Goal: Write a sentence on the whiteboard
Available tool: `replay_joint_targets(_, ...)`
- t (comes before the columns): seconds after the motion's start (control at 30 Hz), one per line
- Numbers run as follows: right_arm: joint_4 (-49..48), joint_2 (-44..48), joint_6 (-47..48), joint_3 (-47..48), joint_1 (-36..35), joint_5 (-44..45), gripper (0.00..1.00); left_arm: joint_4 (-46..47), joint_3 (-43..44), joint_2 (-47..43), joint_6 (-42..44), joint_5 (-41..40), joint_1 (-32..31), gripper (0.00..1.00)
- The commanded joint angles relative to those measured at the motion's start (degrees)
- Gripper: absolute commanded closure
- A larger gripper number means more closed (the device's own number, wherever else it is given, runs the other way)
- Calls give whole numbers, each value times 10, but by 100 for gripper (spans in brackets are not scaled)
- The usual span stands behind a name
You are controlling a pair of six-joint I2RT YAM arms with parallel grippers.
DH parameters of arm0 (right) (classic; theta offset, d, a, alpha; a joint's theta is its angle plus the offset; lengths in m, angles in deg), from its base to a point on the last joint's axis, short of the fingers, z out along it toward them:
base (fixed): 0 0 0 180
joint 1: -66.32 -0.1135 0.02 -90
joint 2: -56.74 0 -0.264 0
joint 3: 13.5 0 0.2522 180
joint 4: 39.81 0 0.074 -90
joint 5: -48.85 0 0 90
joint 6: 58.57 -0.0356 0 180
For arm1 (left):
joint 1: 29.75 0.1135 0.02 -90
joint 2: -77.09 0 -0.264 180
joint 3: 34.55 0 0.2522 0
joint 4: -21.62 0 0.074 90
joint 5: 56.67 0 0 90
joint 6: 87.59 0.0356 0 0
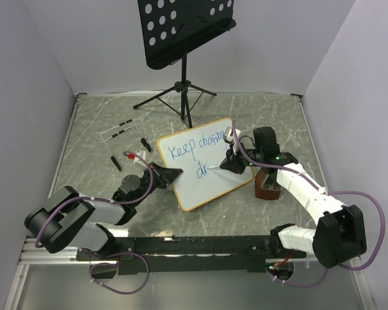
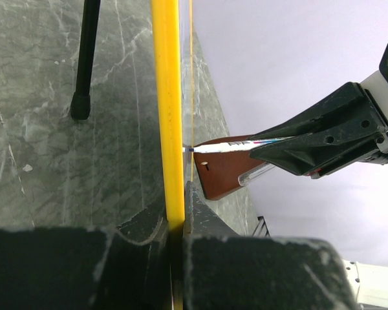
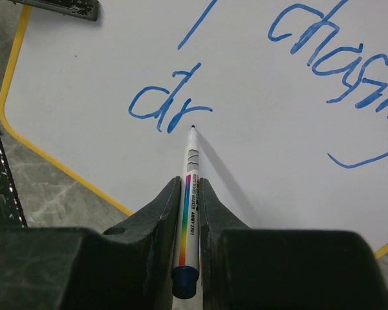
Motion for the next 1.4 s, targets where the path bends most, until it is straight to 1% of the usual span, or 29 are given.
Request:
replay_joint_targets(0.0, 2, -12, 13, 12, 1, 23, 100, 69, 2, -13, 27, 13, -3, 99)
replay_joint_targets(0.77, -35, 1, -11, 12, 2, 74, 100, 62, 7, -15, 28, 15, -4, 99)
replay_joint_targets(1.37, -53, 8, -21, 5, -1, 11, 100, 67, 16, -1, 28, 21, -5, 99)
